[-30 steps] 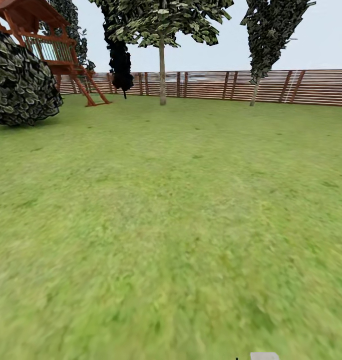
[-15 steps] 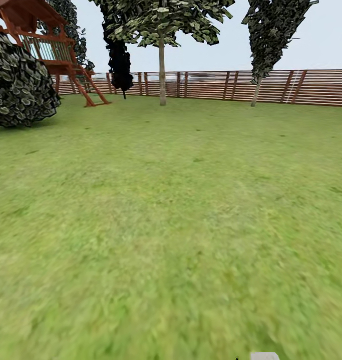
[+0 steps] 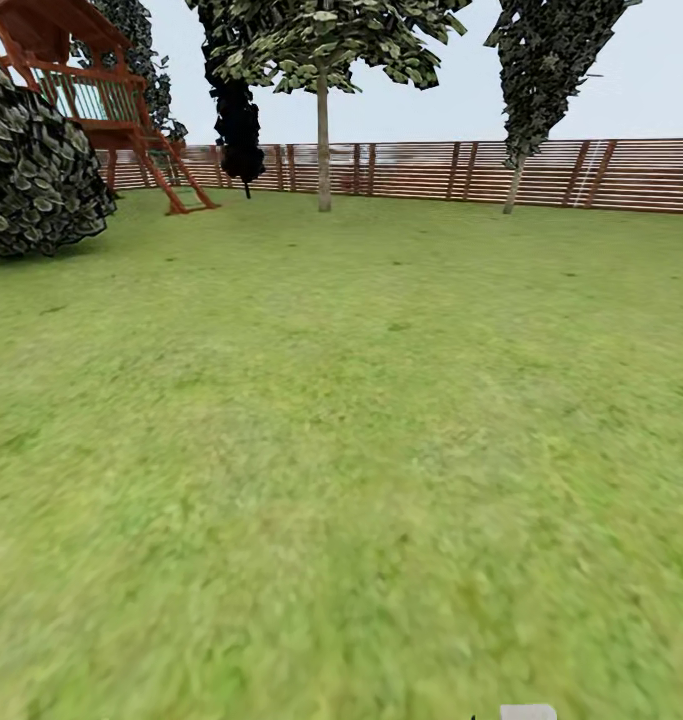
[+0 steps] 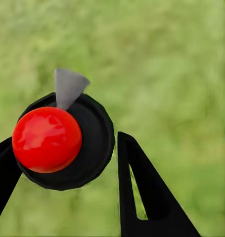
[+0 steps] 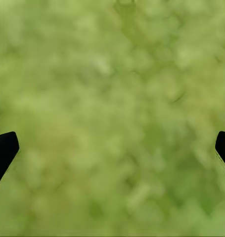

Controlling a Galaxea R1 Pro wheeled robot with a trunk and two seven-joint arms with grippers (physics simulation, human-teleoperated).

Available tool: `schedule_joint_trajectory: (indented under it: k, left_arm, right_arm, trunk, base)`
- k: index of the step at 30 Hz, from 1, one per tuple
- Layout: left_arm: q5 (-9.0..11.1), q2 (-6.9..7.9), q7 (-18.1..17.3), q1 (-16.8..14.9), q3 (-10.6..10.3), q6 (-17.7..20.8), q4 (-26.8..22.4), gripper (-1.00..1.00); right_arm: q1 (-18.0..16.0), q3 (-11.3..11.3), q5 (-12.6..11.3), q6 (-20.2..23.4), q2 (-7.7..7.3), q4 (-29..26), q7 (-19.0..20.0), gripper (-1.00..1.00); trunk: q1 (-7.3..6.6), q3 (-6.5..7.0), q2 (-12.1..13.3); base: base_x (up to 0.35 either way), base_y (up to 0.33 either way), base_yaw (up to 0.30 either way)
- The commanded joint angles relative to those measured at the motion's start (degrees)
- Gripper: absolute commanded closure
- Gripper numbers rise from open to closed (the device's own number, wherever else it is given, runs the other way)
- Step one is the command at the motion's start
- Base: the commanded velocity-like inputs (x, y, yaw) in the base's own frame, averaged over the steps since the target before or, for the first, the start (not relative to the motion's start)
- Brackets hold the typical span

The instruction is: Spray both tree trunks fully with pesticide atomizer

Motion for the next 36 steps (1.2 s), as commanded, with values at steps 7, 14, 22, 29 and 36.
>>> schedule_joint_trajectory:
  k: [7,14,22,29,36]
  left_arm:
    - [-0.41,0.01,0.34,-0.04,0.03,-0.22,0.07,1.00]
    - [-0.41,0.01,0.34,-0.04,0.01,-0.22,0.07,1.00]
    - [-0.41,0.01,0.34,-0.04,-0.05,-0.22,0.07,1.00]
    - [-0.41,0.01,0.34,-0.04,-0.05,-0.22,0.07,1.00]
    - [-0.43,0.01,0.34,-0.04,-0.05,-0.22,0.07,1.00]
  right_arm:
    - [-0.04,-0.41,0.61,-0.16,0.00,0.07,-0.26,-1.00]
    - [-0.04,-0.41,0.61,-0.16,0.00,0.07,-0.23,-1.00]
    - [-0.04,-0.41,0.61,-0.16,0.00,0.07,-0.22,-1.00]
    - [-0.04,-0.41,0.61,-0.16,0.00,0.07,-0.24,-1.00]
    - [-0.04,-0.41,0.61,-0.16,0.00,0.07,-0.23,-1.00]
  trunk:
    - [0.03,-0.05,-0.02]
    - [0.03,-0.05,-0.02]
    - [0.03,-0.05,-0.02]
    - [0.03,-0.05,-0.02]
    - [0.03,-0.05,-0.02]
  base:
    - [0.338,0.000,0.000]
    - [0.338,0.000,0.000]
    - [0.338,0.000,0.000]
    - [0.338,0.000,0.000]
    - [0.338,0.000,0.000]
